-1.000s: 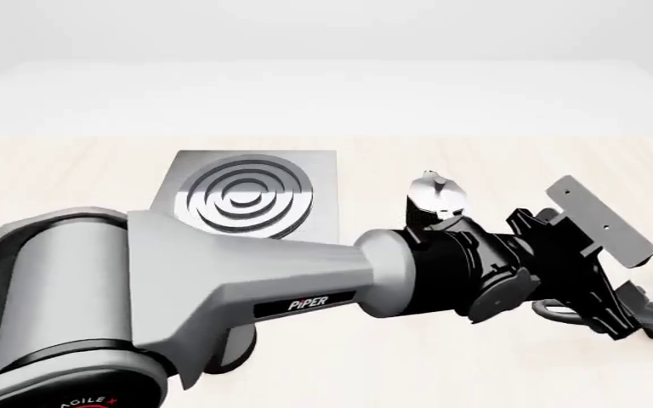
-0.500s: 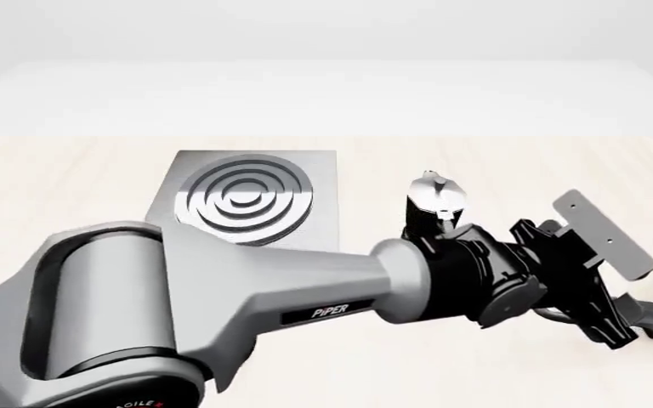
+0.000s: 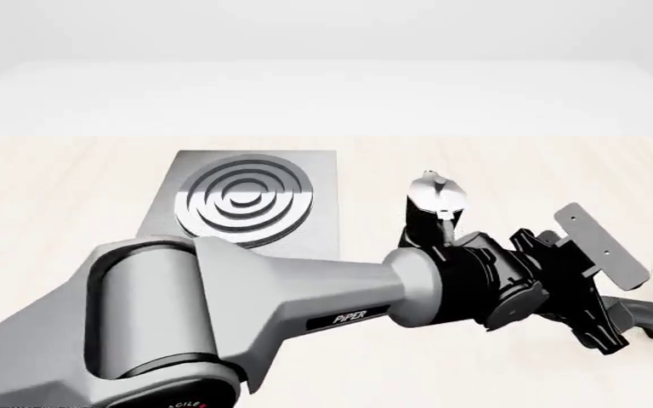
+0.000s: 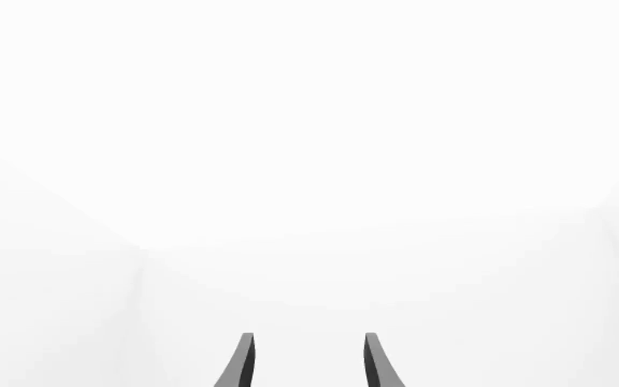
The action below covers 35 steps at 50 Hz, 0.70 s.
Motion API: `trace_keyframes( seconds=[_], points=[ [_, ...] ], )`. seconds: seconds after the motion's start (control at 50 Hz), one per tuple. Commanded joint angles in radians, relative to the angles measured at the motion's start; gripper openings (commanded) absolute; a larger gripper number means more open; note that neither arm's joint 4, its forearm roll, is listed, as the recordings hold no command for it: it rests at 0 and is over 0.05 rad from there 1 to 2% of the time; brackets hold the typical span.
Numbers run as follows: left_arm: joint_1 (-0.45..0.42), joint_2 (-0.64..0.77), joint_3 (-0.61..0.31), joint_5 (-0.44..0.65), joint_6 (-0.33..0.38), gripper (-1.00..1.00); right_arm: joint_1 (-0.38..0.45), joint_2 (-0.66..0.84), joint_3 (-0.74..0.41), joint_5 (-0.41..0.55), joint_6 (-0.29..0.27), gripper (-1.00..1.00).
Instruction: Put the frying pan on the stove.
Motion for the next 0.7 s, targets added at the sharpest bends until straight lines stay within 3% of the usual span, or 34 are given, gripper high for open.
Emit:
trace_keyframes(
  seconds=[0.02, 0.7],
  points=[
    [0.006, 0.036, -0.040, 0.025, 0.010, 1.00, 0.006, 0.000, 0.000, -0.001, -0.002, 1.00],
    [-0.011, 0.110, -0.124, 0.088, 0.035, 1.00, 0.011, 0.000, 0.001, -0.001, -0.002, 1.00]
  ],
)
